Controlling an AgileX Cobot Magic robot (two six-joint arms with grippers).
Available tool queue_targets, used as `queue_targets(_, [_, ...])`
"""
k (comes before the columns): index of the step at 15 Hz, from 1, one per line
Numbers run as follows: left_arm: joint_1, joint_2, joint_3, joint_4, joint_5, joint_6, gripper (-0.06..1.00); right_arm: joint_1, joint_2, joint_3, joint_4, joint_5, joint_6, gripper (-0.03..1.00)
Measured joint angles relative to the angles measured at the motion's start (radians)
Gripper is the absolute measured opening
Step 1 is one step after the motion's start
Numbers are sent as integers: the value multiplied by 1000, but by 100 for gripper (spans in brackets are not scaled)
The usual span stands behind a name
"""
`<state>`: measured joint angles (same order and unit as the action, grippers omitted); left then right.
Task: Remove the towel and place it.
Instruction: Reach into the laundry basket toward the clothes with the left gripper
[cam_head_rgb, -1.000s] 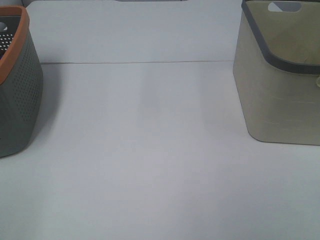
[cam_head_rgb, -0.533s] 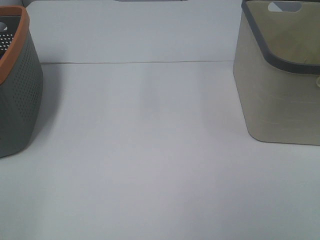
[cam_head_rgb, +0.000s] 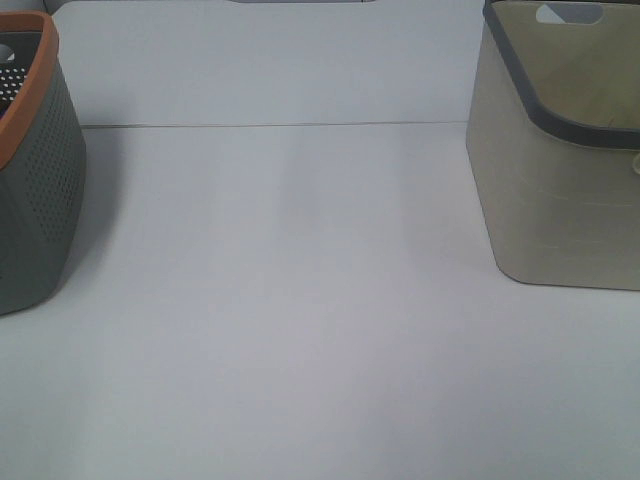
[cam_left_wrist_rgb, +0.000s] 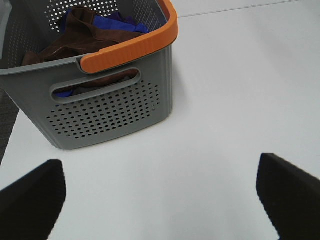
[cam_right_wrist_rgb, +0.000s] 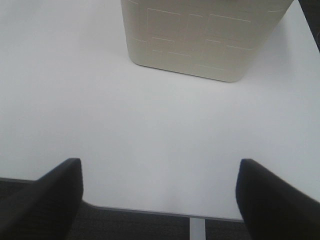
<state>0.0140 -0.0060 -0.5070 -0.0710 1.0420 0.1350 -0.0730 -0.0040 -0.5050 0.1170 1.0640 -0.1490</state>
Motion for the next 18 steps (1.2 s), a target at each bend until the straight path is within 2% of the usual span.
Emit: queue_targets(18, [0,0,0,0,0,0,99,0,0,0,0,0,0,73])
